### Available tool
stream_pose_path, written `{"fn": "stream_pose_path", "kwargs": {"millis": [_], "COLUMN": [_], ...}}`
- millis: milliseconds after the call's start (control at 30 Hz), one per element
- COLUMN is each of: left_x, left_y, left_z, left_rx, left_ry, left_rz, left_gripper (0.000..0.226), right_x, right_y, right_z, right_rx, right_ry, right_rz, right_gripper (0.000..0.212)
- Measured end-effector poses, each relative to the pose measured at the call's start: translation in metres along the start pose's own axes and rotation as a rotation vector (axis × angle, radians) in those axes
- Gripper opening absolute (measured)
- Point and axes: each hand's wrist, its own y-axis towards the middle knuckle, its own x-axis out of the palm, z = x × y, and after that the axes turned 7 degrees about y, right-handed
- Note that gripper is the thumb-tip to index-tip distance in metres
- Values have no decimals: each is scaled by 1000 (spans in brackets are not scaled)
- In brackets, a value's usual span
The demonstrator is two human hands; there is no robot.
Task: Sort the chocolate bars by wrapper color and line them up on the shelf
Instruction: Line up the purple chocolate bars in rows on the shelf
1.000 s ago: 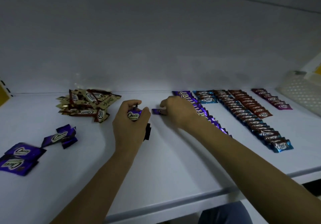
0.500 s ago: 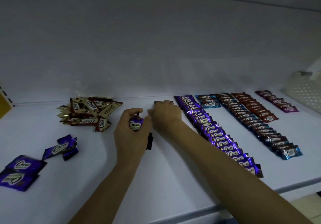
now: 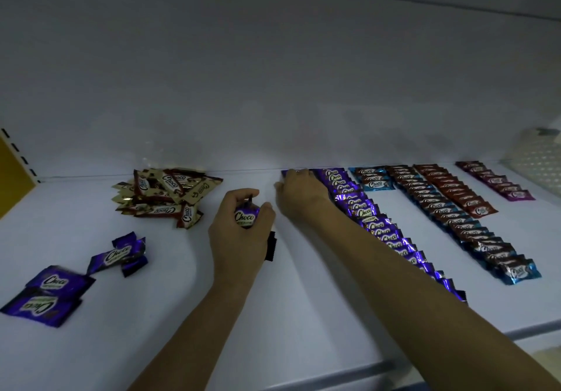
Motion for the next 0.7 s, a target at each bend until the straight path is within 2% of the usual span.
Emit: {"fn": "stream_pose_path", "kwargs": {"millis": [100, 133, 200, 267, 300, 367, 433, 500, 567, 633, 700], "left_x": [0, 0, -2, -6, -9, -14, -16, -16, -14, -13, -14], "left_y": [0, 1, 7, 14, 17, 18, 15, 11, 9, 9, 10], "left_z": [4, 6, 8, 9, 9, 10, 13, 18, 21, 21, 21], "left_rx": [1, -6, -87, -316, -432, -585, -648, -706, -740, -756, -766], "left_ry": [-41, -65, -194, -430, -562, -783, -897, -980, -1054, -1103, -1109], "left_rz": [8, 16, 31, 35, 25, -53, -137, -179, -239, -309, -370], "left_gripper": [16, 14, 8, 6, 10, 18, 27, 35, 37, 39, 42], "right_x": [-6, -9, -16, -21, -21, -13, -3, 1, -1, -5, -12], "right_y": [-11, -20, -51, -93, -111, -131, -128, -119, -113, -105, -100], "right_z": [3, 4, -2, -11, -15, -18, -18, -18, -18, -14, -12], "right_rx": [-43, -59, -81, -101, -167, -330, -391, -396, -354, -253, -190], "right_ry": [162, 323, 793, 1226, 1266, 1132, 991, 936, 914, 927, 927], "right_rz": [70, 116, 159, 75, 29, 16, 136, 275, 345, 318, 252], "right_gripper": [40, 34, 30, 28, 25, 35, 43, 33, 18, 11, 12]}}
